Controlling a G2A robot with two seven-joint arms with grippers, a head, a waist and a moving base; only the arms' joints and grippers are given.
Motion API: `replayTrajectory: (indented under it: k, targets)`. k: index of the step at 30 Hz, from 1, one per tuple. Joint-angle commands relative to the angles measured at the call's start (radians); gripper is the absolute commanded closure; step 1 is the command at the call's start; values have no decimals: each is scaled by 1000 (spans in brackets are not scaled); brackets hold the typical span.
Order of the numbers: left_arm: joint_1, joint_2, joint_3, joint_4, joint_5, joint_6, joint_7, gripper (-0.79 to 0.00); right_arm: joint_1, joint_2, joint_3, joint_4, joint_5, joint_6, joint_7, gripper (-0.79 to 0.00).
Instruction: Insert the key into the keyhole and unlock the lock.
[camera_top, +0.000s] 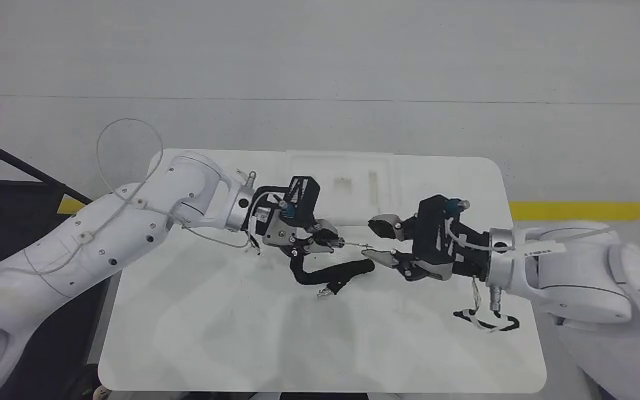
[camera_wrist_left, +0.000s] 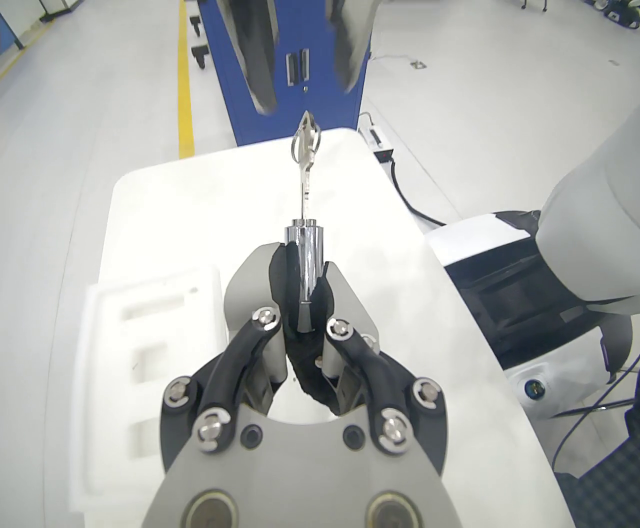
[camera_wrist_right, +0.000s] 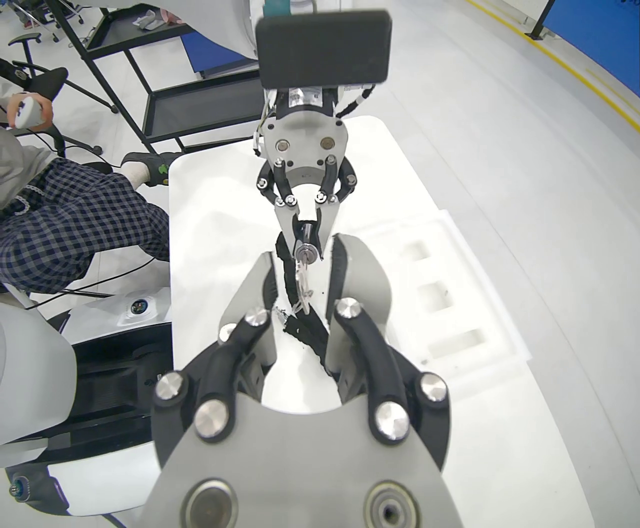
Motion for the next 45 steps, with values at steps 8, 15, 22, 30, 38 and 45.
replayTrajectory:
  k: [8, 15, 22, 30, 38, 45]
  targets:
    - [70, -46, 0, 57, -19, 0, -211, 0, -92, 18, 162, -5, 18, -14, -33, -785]
    - [134, -123, 0, 121, -12, 25, -332, 0, -160, 28, 254, -21, 38, -36, -33, -785]
    - [160, -191, -3, 180, 1, 0, -356, -785, -195, 30, 277, -24, 42, -50, -45, -785]
    - [116, -197, -81, 203, 64, 0, -222, -785, -170, 25, 224, 27, 45, -101, -75, -785]
    - [43, -104, -180, 167, 153, 0, 4, -785, -7, 8, 98, 181, 9, -243, -114, -785]
    - [-19, -29, -187, 189, 223, 0, 224, -785, 185, -24, -26, 368, -13, -294, -184, -785]
